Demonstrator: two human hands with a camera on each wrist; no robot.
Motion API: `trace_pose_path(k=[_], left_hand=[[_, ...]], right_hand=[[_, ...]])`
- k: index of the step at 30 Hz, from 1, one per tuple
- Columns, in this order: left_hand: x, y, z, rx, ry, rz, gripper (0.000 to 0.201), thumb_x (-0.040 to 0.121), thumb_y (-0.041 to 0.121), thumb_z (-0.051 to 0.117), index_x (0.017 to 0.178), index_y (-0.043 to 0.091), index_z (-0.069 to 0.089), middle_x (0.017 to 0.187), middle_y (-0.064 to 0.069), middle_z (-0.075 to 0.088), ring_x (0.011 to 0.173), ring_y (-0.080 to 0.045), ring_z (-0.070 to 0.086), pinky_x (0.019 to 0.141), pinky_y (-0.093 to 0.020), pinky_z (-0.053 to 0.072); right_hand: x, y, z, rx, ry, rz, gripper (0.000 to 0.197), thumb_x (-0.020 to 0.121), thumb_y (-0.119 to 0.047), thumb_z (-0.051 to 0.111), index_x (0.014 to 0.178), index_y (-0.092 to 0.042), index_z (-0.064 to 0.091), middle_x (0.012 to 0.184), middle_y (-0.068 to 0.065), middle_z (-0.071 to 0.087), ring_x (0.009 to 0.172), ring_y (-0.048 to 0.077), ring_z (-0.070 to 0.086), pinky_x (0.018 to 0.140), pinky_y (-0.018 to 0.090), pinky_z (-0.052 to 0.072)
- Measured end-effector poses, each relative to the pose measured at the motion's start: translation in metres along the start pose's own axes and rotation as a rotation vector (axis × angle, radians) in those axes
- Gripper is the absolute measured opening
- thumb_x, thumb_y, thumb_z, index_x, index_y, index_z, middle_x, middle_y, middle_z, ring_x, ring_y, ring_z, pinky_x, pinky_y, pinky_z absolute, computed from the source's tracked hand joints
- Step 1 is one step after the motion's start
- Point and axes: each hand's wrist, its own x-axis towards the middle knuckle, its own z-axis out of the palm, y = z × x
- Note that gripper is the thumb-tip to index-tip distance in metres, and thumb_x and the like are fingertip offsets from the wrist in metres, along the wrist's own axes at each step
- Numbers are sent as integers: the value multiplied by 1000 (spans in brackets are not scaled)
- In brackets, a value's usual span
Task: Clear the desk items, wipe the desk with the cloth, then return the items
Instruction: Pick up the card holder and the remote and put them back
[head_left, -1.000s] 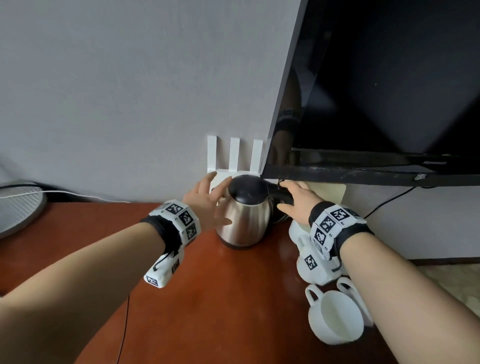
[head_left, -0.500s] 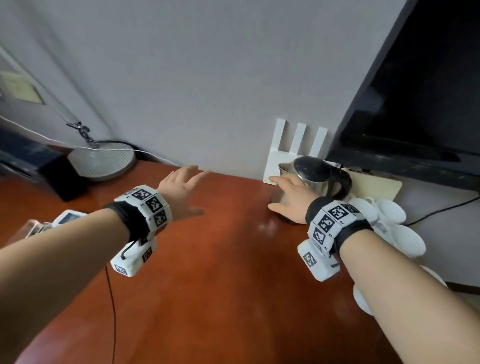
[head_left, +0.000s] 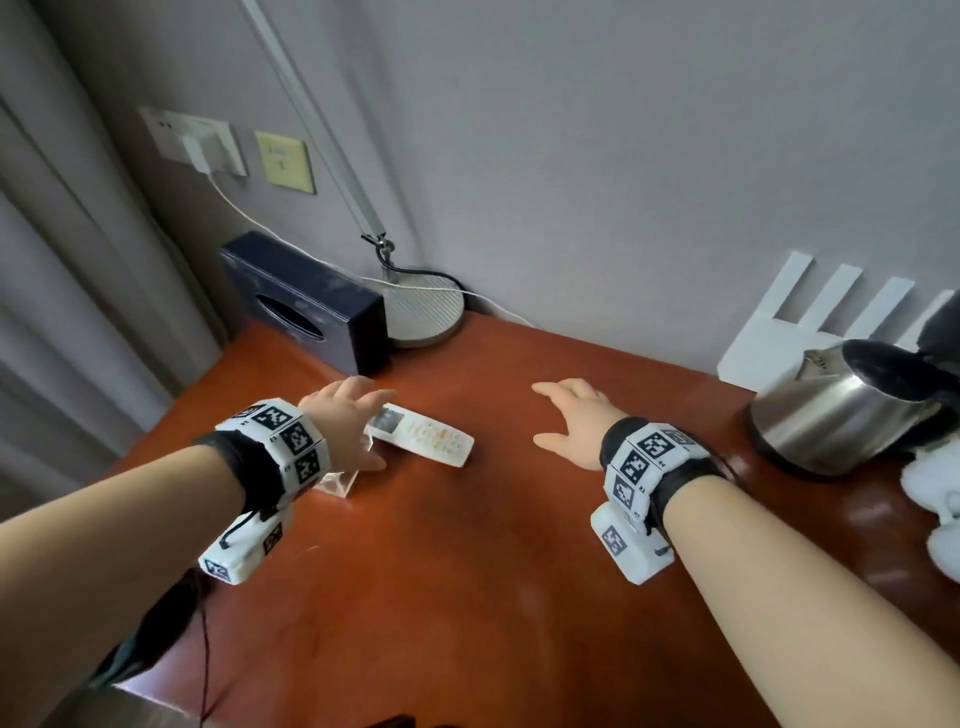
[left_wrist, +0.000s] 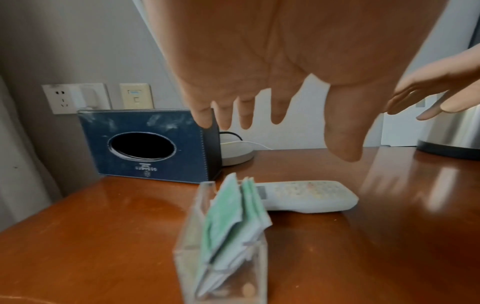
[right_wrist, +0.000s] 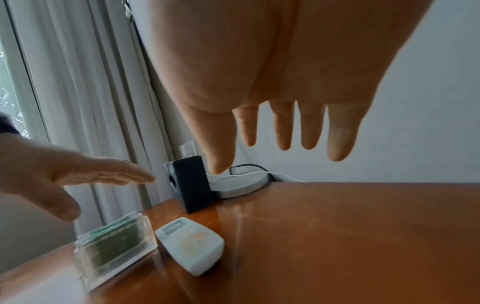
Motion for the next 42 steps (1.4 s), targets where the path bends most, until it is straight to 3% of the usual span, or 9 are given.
trace_pose_path(k=[7, 11, 14, 17, 20, 23, 28, 36, 42], left_hand=[[12, -32, 8, -19, -84, -23, 100, 74, 57, 66, 149, 35, 2, 156, 2, 13, 144, -24, 17, 113, -43, 30], [5, -41, 23, -67, -211, -40, 106, 74, 47, 73, 149, 33, 0, 157, 4, 4, 142, -25, 23, 111, -43, 35], [6, -43, 32, -109, -208, -41, 101, 78, 41, 71, 149, 34, 0, 156, 5, 2, 135, -25, 33, 105, -40, 42], [11, -47, 39, -138, -160, -47, 101, 76, 40, 73, 149, 35, 3, 149, 2, 14, 131, -24, 34, 101, -40, 46], [12, -54, 45, -158, -105, -68, 101, 70, 50, 74, 147, 34, 10, 137, -1, 28, 126, -22, 36, 97, -39, 47], [11, -59, 52, -202, -77, -93, 103, 67, 57, 73, 147, 31, 13, 134, -1, 29, 125, -21, 35, 100, -40, 45], [12, -63, 57, -208, -102, -37, 106, 72, 44, 75, 150, 25, 6, 148, 0, 17, 136, -21, 26, 107, -37, 40], [9, -55, 49, -123, -96, -2, 96, 75, 47, 71, 147, 18, 16, 138, -5, 34, 127, -25, 39, 101, -37, 44], [1, -13, 26, -87, -42, 92, 92, 75, 55, 68, 144, 18, 20, 132, -5, 38, 121, -23, 43, 97, -35, 46]], right_hand=[[32, -60, 22, -24, -67, -19, 63, 93, -33, 52, 146, -31, 19, 151, 0, 21, 137, 22, 26, 106, 38, 34], [54, -82, 41, -59, -124, -41, 69, 90, -31, 56, 147, -30, 17, 151, 2, 22, 136, 24, 27, 107, 38, 35], [70, -97, 64, -41, -161, -25, 79, 87, -33, 60, 149, -27, 11, 151, 5, 23, 137, 26, 26, 110, 39, 30], [83, -108, 86, -62, -144, -33, 82, 87, -37, 61, 149, -24, 8, 150, 7, 23, 136, 27, 28, 110, 38, 28], [91, -114, 100, -130, -53, -51, 82, 86, -41, 60, 148, -21, 11, 147, 7, 28, 133, 27, 31, 108, 37, 28], [93, -116, 106, -144, 8, -24, 79, 88, -38, 58, 149, -20, 11, 143, 8, 34, 130, 27, 34, 106, 37, 31], [88, -113, 106, -116, -25, 33, 77, 89, -37, 56, 149, -19, 10, 140, 9, 34, 128, 27, 33, 103, 35, 35], [60, -88, 88, 108, 39, 163, 77, 90, -33, 54, 148, -28, 3, 136, 9, 33, 122, 26, 42, 97, 40, 40], [21, -47, 62, 183, 131, 256, 77, 89, -28, 55, 147, -31, 5, 131, 8, 35, 113, 27, 50, 92, 40, 45]])
